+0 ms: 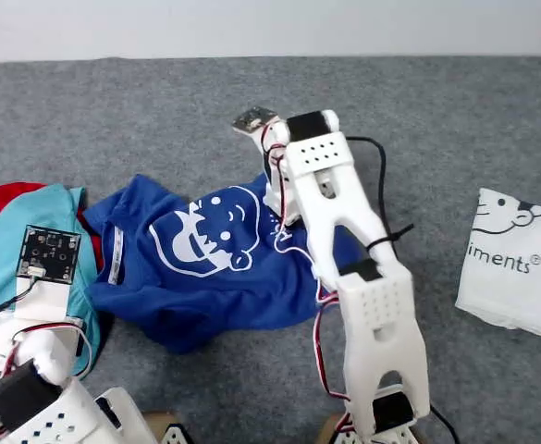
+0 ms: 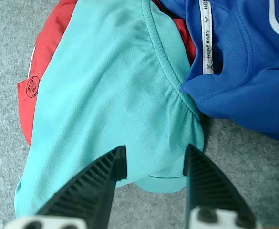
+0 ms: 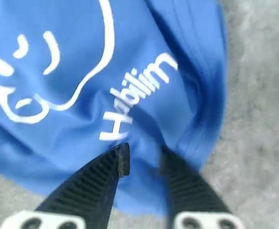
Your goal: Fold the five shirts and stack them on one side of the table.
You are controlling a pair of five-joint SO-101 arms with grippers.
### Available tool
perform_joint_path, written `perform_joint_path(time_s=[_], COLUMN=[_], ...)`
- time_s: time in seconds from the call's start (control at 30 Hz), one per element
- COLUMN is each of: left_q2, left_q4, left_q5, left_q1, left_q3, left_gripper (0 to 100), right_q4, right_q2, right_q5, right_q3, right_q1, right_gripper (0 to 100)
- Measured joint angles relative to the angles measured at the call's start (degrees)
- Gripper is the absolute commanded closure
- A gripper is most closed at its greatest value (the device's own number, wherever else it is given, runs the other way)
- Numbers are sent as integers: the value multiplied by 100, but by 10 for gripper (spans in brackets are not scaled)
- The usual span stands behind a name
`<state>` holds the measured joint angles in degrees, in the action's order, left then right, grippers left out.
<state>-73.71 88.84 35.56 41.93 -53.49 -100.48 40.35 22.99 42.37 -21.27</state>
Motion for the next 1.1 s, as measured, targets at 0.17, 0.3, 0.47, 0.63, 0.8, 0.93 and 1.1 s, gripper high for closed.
perform_joint_path(time_s=[0.17,0.3,0.47,0.63,0.8,0.93,1.1], left_q2=[0,0,0,0,0,0,0], left_q4=[0,0,0,0,0,0,0], left_q5=[0,0,0,0,0,0,0], left_q1=[0,0,0,0,0,0,0], left_q3=[0,0,0,0,0,0,0], left_gripper=[805,805,805,805,805,805,805], right_q4=[0,0,0,0,149,246,193], right_q2=[-1064,-1477,-1565,-1530,-914,-440,-9], right_q5=[18,18,0,0,0,0,0], right_q3=[-1345,-2242,-2760,-2901,-2901,-2884,-2418], right_q1=[237,738,993,949,949,668,422], right_gripper=[777,776,775,775,778,779,857])
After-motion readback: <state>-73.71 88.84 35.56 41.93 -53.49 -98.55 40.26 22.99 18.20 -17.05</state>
